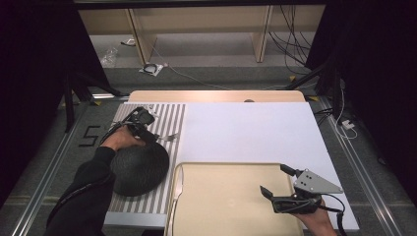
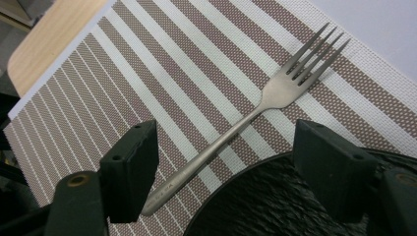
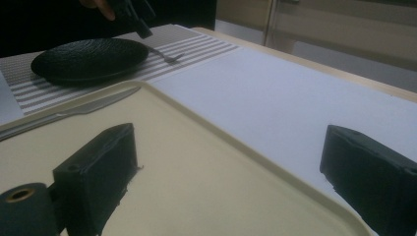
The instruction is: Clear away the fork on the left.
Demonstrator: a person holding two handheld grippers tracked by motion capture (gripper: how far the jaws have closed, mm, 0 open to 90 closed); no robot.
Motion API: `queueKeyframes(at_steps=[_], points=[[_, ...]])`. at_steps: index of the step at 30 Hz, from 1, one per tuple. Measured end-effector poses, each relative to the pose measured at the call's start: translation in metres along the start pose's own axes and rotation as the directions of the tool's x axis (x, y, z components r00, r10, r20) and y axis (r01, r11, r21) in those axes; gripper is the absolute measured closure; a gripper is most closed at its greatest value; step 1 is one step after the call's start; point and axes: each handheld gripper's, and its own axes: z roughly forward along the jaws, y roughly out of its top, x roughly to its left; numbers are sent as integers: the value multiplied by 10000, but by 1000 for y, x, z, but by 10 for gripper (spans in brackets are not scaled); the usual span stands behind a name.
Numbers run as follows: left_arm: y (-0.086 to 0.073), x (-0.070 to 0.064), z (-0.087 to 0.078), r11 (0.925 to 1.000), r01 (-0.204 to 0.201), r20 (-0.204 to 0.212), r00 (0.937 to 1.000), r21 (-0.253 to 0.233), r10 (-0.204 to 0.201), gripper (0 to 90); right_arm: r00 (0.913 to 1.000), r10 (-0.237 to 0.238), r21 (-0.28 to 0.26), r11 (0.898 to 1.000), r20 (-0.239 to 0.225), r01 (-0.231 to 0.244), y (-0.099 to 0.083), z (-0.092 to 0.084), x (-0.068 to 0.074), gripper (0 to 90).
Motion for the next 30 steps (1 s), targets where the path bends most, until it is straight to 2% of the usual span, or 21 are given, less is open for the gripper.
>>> queueKeyframes(at_steps=[2,5,8,11,17,21,24,27,30], points=[[3,3,4,9996,-192,-17,9998,213,192,261,10000,-25,25,10000,8,25,0,0,0,80],[6,7,11,9984,-95,104,9999,554,89,275,10000,-20,19,10000,10,20,0,0,0,80],[7,11,17,9951,-130,321,9994,981,99,273,10000,-13,57,10000,27,13,0,0,-1,80],[8,13,22,9925,-173,360,9993,1209,131,277,10000,-36,126,9999,46,36,0,-1,-1,80],[15,19,25,9895,-381,400,9987,1397,328,284,10000,-49,60,10000,-3,49,0,-1,-1,80],[19,21,29,9878,-523,610,9972,1470,438,291,10000,-47,62,10000,-21,47,0,-1,-1,80],[21,21,33,9820,-798,649,9955,1712,696,294,10000,-57,54,10000,-49,57,0,0,0,80],[22,21,36,9806,-879,791,9940,1754,750,305,10000,-67,68,10000,-58,67,0,-1,-1,80],[23,21,38,9739,-1132,791,9919,1967,993,313,10000,-39,24,10000,-66,39,0,0,-1,80]])
